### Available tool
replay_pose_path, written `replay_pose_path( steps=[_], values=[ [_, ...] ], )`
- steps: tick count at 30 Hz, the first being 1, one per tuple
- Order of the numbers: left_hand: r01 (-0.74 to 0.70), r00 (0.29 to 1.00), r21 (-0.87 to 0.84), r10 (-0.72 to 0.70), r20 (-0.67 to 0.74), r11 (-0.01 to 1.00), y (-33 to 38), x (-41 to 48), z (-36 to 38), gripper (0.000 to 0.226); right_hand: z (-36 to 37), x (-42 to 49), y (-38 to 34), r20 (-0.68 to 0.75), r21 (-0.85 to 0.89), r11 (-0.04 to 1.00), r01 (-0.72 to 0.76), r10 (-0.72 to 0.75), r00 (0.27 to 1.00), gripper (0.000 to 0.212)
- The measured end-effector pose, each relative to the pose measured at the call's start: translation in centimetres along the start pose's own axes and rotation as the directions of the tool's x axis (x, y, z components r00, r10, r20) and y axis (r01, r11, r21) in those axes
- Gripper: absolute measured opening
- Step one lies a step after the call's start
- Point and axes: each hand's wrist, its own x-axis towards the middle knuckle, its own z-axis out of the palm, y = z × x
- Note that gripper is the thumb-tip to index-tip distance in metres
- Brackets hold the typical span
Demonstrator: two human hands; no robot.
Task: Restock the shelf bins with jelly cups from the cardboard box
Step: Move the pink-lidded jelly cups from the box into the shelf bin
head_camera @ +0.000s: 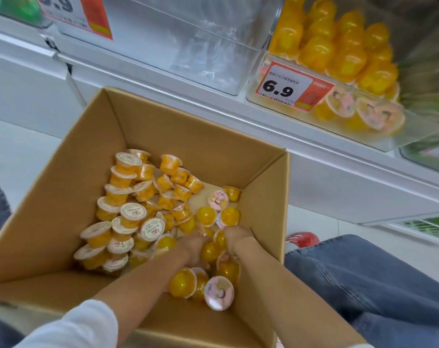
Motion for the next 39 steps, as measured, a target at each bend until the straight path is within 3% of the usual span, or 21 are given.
replay_pose_path(
  steps=[5, 7, 9, 11, 14, 19, 23, 25, 27, 29, 32, 36, 39],
  values=[
    [0.025, 0.995, 0.017, -0.023, -0.102, 1.000, 0.2, -0.1, -0.9, 0.075, -1.1, -0.3, 0.4, -0.111, 0.054, 0.999, 0.005, 0.001, 0.994, 0.036],
    [0.076, 0.971, -0.035, -0.082, -0.226, 0.997, -0.1, -0.3, -2.6, 0.076, -1.7, -0.6, 0.3, -0.196, 0.101, 0.995, 0.016, 0.004, 0.981, 0.041],
    [0.101, 0.912, -0.128, -0.143, -0.385, 0.987, 0.0, -1.2, -5.4, 0.073, -2.7, -0.9, 0.3, -0.312, 0.126, 0.991, 0.048, -0.007, 0.950, 0.049],
    [0.036, 0.830, -0.238, -0.162, -0.534, 0.970, 0.7, -2.4, -8.6, 0.061, -4.3, -2.0, 0.6, -0.459, 0.134, 0.983, 0.122, -0.048, 0.887, 0.053],
    [-0.069, 0.702, -0.271, -0.146, -0.697, 0.960, 3.0, -4.9, -13.5, 0.050, -7.4, -5.0, 1.8, -0.671, 0.144, 0.953, 0.265, -0.102, 0.734, 0.059],
    [-0.286, 0.466, -0.218, -0.064, -0.882, 0.933, 8.7, -9.5, -21.3, 0.051, -13.8, -11.7, 5.1, -0.923, 0.123, 0.892, 0.435, -0.058, 0.379, 0.058],
    [-0.398, 0.266, -0.048, 0.065, -0.962, 0.916, 13.9, -12.3, -28.0, 0.047, -18.9, -16.5, 8.4, -0.986, 0.167, 0.818, 0.550, 0.130, 0.106, 0.056],
    [-0.377, 0.220, 0.076, 0.169, -0.961, 0.923, 16.3, -13.1, -31.2, 0.054, -21.3, -18.1, 10.2, -0.963, 0.241, 0.776, 0.583, 0.265, 0.046, 0.057],
    [-0.339, 0.225, 0.150, 0.235, -0.945, 0.929, 18.2, -13.4, -33.6, 0.063, -23.5, -18.7, 12.0, -0.930, 0.336, 0.737, 0.587, 0.357, 0.084, 0.058],
    [-0.338, 0.231, 0.145, 0.231, -0.945, 0.930, 19.7, -13.2, -35.4, 0.068, -25.2, -18.4, 13.5, -0.899, 0.426, 0.714, 0.556, 0.402, 0.172, 0.060],
    [-0.295, 0.369, 0.116, 0.225, -0.902, 0.949, 21.2, -12.6, -36.9, 0.079, -26.7, -17.1, 14.6, -0.845, 0.535, 0.679, 0.504, 0.421, 0.330, 0.065],
    [-0.130, 0.620, 0.174, 0.217, -0.754, 0.976, 21.6, -11.5, -37.8, 0.045, -26.9, -15.9, 14.8, -0.805, 0.535, 0.738, 0.412, 0.295, 0.515, 0.055],
    [-0.090, 0.688, 0.139, 0.163, -0.707, 0.986, 21.5, -10.9, -38.6, 0.015, -27.1, -15.3, 15.2, -0.781, 0.579, 0.685, 0.441, 0.312, 0.541, 0.036]
  ],
)
